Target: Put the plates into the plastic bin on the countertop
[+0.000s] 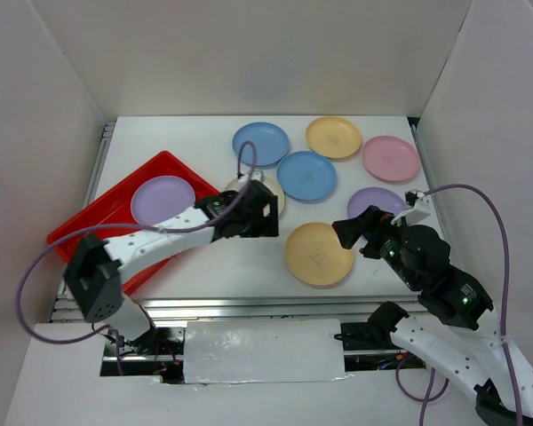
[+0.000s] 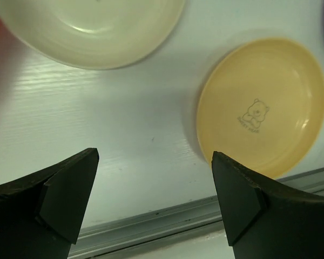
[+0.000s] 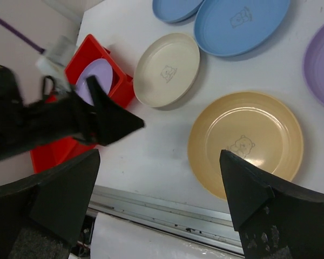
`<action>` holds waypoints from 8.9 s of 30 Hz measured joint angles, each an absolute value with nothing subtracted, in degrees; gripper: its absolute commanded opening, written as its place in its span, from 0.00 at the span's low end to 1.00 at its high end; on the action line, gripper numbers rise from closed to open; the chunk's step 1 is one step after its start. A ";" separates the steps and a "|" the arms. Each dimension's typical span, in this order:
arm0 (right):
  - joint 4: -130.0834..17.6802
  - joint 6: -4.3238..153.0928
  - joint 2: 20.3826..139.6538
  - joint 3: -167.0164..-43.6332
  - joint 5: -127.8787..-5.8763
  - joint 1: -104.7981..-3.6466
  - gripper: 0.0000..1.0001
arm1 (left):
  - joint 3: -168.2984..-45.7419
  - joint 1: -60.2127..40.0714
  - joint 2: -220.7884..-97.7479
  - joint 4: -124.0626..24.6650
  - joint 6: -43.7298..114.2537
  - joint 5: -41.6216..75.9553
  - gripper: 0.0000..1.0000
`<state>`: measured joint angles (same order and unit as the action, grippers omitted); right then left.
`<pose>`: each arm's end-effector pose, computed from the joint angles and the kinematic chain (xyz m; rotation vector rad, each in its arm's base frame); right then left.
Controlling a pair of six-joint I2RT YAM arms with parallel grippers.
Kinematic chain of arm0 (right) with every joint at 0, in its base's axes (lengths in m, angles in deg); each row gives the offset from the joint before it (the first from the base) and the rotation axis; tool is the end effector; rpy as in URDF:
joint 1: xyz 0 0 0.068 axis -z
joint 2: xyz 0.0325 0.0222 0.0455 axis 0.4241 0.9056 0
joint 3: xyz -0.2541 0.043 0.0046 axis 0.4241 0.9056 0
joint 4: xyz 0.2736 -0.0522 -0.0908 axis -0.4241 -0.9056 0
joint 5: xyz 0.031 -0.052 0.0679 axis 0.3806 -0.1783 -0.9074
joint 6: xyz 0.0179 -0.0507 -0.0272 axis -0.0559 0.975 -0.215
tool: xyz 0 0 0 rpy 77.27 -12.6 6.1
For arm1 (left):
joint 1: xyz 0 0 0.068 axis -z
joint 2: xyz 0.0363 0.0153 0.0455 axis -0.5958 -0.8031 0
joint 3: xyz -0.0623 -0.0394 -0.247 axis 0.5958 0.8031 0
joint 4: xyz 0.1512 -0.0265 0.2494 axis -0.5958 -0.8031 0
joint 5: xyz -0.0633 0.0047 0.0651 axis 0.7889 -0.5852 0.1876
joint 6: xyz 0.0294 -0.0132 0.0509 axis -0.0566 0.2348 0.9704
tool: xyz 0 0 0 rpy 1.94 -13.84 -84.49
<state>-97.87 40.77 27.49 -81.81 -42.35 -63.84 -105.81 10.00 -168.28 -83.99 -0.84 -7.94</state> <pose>0.1201 0.0796 0.3611 0.2334 1.9235 0.6604 0.2583 -0.2540 0.2709 -0.1659 2.3674 -0.4690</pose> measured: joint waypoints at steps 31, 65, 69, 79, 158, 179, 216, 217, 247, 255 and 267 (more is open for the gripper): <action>-103.00 40.34 22.71 -82.92 -42.00 -63.84 1.00 | -110.18 22.48 -185.77 -85.21 -10.63 -14.03 0.00; -99.27 41.89 29.13 -81.70 -46.31 -63.84 1.00 | -108.67 -50.24 -173.27 -93.63 3.34 -0.13 0.99; -99.27 41.98 29.11 -81.72 -46.33 -63.84 1.00 | -108.61 -49.32 -170.60 -93.82 3.23 -0.96 0.99; -89.82 40.03 41.09 -77.55 -45.94 -63.25 1.00 | -104.41 -18.94 -150.27 -94.02 4.73 -5.68 0.99; -84.42 36.18 60.43 -84.30 -48.25 -69.28 1.00 | -101.13 -18.46 -150.25 -96.95 3.23 -8.96 0.00; -84.07 38.76 58.03 -79.78 -51.18 -64.43 1.00 | -101.29 -53.91 -169.49 -92.14 3.88 4.89 0.79; -84.32 39.29 110.66 -111.99 -44.80 -35.05 0.85 | -91.86 2.96 -134.84 -99.00 5.91 -5.51 0.99; -84.47 39.38 111.34 -112.19 -44.78 -35.01 0.84 | -91.86 3.46 -134.84 -99.26 5.87 -6.06 0.99; -90.00 44.93 117.04 -117.26 -53.37 -33.83 0.15 | -92.52 7.44 -134.49 -102.76 4.41 -11.91 0.99; -86.83 44.47 110.05 -107.73 -53.56 -34.83 0.00 | -93.48 7.44 -134.54 -102.76 4.36 -12.20 0.99; -89.28 43.79 80.50 -95.01 -47.84 -59.75 0.00 | -107.80 6.43 -151.61 -98.06 6.13 -12.11 0.99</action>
